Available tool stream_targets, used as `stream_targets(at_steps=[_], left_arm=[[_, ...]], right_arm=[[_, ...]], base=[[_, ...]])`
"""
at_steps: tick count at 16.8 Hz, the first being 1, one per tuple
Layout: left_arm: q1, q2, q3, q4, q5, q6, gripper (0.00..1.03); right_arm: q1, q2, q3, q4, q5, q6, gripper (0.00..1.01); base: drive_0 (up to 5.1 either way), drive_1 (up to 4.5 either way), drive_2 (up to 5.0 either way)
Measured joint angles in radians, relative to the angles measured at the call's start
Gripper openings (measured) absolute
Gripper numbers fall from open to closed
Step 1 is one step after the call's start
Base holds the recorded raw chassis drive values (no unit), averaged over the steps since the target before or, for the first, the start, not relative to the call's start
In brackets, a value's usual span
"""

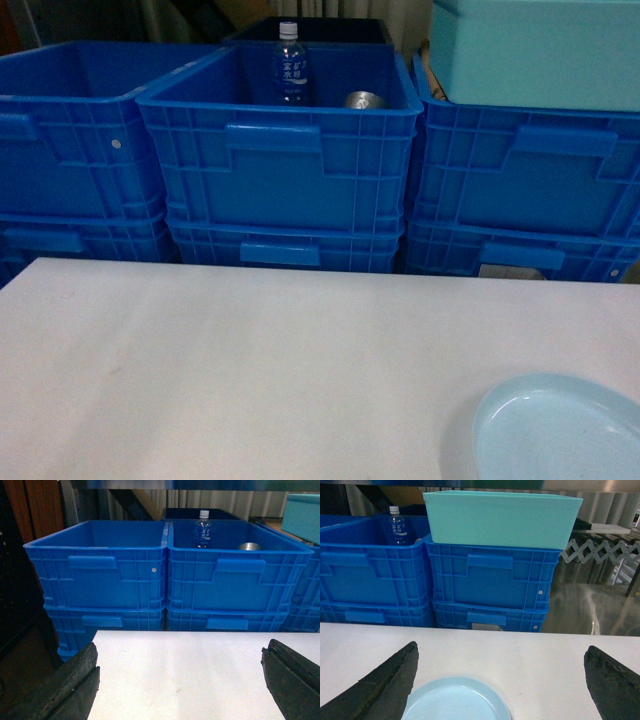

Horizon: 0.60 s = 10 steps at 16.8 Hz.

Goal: Place blue tray on left shelf second layer neatly

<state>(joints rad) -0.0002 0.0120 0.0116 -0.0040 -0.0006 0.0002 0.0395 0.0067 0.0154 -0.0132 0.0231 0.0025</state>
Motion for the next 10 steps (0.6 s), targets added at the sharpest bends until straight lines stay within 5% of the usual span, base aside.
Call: stream_targets(at_steps=[9,10], left_arm=[[0.0,0.0,0.0,0.0,0.0,0.0,0.98],[0.0,0.0,0.0,0.0,0.0,0.0,0.98]], right_arm=[[-0.002,0.046,0.001,0.06,-0.005,0.011,0.98],[-0.024,0.162,0.016,0.137,-0.057,0.039,0.98]], base=[[0.0,0.0,0.0],[0.0,0.0,0.0]])
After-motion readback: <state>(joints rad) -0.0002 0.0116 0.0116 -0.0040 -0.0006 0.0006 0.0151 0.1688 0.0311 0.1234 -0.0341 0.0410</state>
